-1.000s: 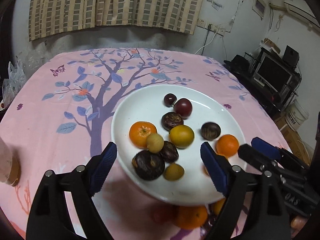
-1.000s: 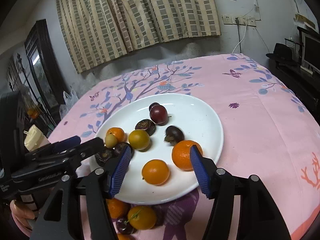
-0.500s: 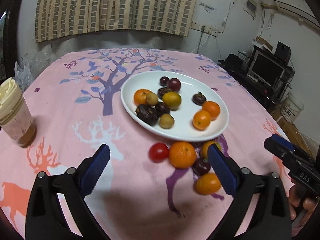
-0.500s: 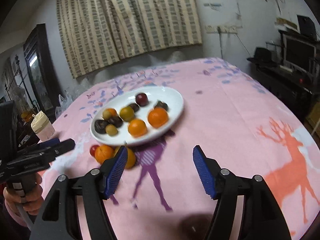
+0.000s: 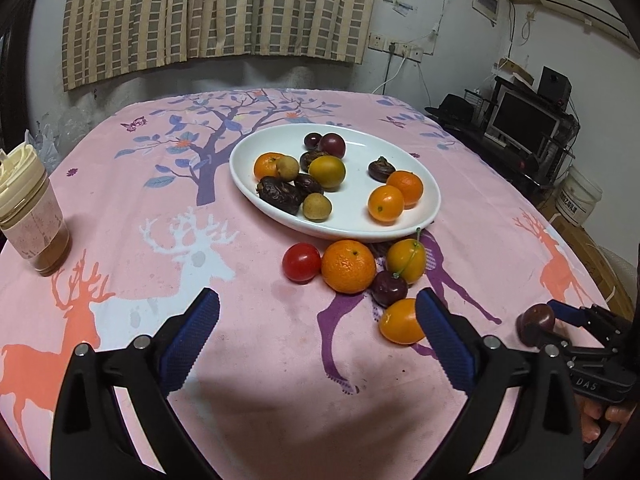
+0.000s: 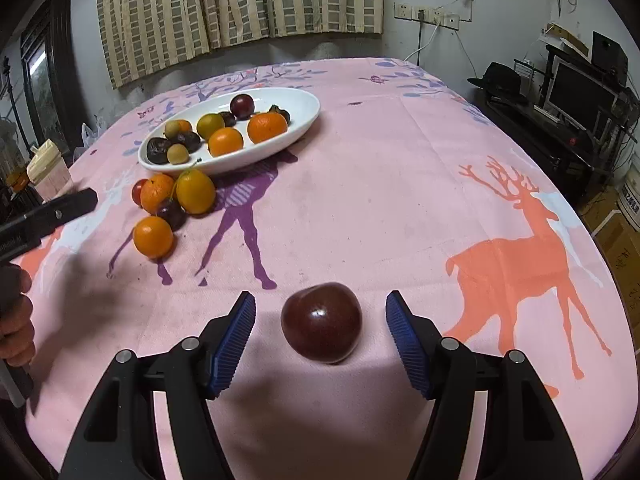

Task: Organize fruits
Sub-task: 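Grasp the large dark red plum with the right tool while the left tool approaches a kumquat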

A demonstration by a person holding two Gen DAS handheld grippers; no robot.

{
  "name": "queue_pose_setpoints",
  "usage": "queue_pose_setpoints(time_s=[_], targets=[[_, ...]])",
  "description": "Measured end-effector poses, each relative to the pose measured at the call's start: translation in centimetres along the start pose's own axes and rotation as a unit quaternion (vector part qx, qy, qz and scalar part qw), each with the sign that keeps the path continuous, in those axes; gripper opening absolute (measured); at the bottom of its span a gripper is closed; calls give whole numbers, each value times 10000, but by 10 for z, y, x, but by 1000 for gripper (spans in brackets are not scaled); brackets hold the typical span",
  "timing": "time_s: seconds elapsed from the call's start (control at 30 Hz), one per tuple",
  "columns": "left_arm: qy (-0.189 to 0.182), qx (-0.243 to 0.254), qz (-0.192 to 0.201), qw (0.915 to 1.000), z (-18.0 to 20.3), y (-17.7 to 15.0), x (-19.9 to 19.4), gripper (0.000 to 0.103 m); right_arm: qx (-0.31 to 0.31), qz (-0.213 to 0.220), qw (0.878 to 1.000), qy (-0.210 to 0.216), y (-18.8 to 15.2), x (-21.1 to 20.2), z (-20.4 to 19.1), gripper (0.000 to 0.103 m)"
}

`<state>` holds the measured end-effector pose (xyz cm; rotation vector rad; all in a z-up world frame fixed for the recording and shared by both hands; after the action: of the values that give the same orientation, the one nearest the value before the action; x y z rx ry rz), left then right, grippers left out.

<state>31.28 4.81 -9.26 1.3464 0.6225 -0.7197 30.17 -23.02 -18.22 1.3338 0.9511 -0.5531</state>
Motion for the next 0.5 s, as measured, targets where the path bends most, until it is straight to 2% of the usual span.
queue_pose_setpoints(time_s=[0.3,0.43,0.5], targets=[[-63,-145,-67,9999,-6,0,2,96,-23,-73,10000,-4,-2,2,-1,62],[-33,-133,-79,9999,-6,-1,3,96,-10,-165,9999,13,-4,5,0,40],[-31,-150,-93,9998,-7,-1,3,96,-22,-153,9999,-12,-4,5,-1,39]])
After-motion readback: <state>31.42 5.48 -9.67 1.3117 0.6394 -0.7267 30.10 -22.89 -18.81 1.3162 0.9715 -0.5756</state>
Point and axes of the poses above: each gripper's, at about its wrist camera, not at the fingertips, and x roughly the way its jaws point, z to its right, y to its top, the point moved 9 cm from there along x, roughly the way its jaws point, and after that the axes turned 8 degrees about -z, right-handed, at the moved point
